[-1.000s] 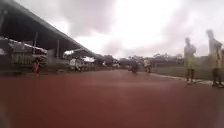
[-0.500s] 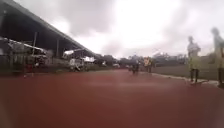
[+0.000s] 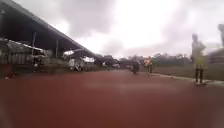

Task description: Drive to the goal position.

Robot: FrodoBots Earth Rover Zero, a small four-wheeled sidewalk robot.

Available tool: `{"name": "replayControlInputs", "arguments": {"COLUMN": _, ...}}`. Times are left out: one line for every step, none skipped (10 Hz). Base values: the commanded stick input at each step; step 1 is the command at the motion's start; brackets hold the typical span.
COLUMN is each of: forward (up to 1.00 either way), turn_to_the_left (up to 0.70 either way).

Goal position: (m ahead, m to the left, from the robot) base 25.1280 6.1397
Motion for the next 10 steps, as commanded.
{"name": "replayControlInputs", "arguments": {"forward": 0.5, "turn_to_the_left": 0.02}}
{"name": "replayControlInputs", "arguments": {"forward": 0.5, "turn_to_the_left": 0.02}}
{"name": "replayControlInputs", "arguments": {"forward": 0.5, "turn_to_the_left": 0.02}}
{"name": "replayControlInputs", "arguments": {"forward": 0.5, "turn_to_the_left": 0.02}}
{"name": "replayControlInputs", "arguments": {"forward": 0.5, "turn_to_the_left": 0.02}}
{"name": "replayControlInputs", "arguments": {"forward": 0.5, "turn_to_the_left": 0.02}}
{"name": "replayControlInputs", "arguments": {"forward": 0.5, "turn_to_the_left": 0.02}}
{"name": "replayControlInputs", "arguments": {"forward": 0.5, "turn_to_the_left": 0.02}}
{"name": "replayControlInputs", "arguments": {"forward": 0.5, "turn_to_the_left": 0.02}}
{"name": "replayControlInputs", "arguments": {"forward": 0.5, "turn_to_the_left": 0.02}}
